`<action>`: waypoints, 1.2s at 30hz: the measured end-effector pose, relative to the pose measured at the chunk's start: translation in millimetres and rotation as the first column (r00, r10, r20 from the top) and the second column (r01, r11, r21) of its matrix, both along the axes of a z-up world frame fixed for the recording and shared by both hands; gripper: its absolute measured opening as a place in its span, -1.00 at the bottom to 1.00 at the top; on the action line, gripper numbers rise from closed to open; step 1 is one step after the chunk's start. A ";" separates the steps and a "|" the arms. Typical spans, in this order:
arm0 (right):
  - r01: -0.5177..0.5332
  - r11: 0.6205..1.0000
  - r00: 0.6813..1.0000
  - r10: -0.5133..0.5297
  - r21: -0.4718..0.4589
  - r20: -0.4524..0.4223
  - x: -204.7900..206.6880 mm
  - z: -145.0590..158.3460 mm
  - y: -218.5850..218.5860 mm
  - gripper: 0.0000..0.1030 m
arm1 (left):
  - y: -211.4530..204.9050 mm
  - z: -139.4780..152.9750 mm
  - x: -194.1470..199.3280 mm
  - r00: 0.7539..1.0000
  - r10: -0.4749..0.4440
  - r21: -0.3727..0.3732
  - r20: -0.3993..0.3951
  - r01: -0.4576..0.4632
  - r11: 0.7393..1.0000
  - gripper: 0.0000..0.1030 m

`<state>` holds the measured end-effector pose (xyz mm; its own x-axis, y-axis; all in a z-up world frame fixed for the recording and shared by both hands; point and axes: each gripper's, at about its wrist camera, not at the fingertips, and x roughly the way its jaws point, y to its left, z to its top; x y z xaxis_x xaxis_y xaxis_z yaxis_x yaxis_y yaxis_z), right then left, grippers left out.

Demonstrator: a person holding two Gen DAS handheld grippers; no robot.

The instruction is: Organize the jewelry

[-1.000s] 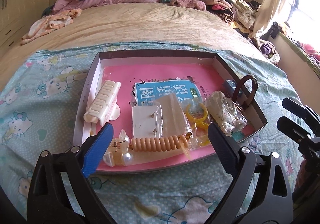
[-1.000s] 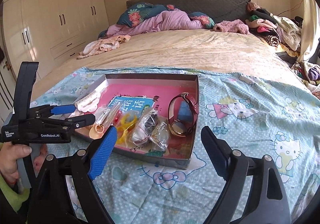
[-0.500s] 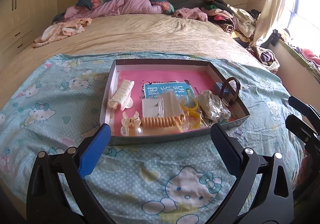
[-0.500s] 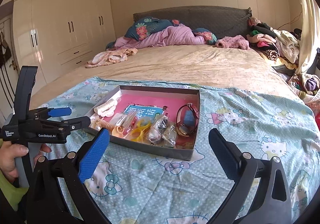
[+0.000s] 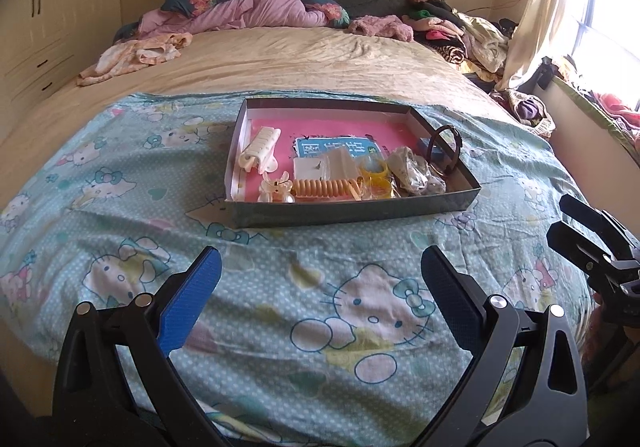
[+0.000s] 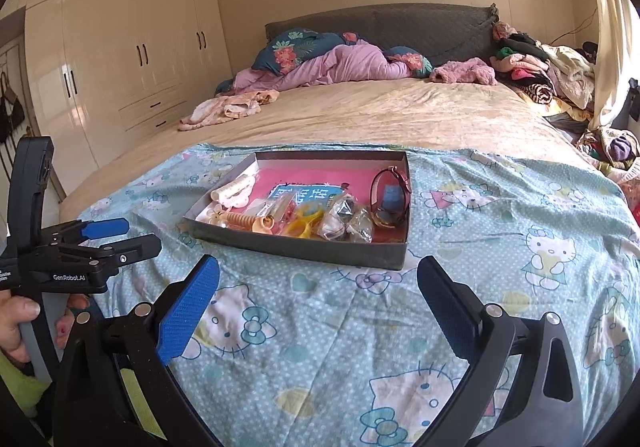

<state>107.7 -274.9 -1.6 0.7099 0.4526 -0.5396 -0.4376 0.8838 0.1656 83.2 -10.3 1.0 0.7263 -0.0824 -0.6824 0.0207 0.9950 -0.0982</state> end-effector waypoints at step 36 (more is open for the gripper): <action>-0.022 1.000 1.000 0.022 -0.019 -0.007 -6.7 1.5 6.9 0.92 | 2.1 5.2 -12.1 1.000 0.021 0.013 0.012 -0.021 1.000 0.81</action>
<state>101.0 -268.0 -0.1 0.6959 0.4576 -0.5535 -0.4560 0.8770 0.1516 71.2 -8.2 6.2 0.7358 -0.0583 -0.6747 0.0010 0.9964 -0.0851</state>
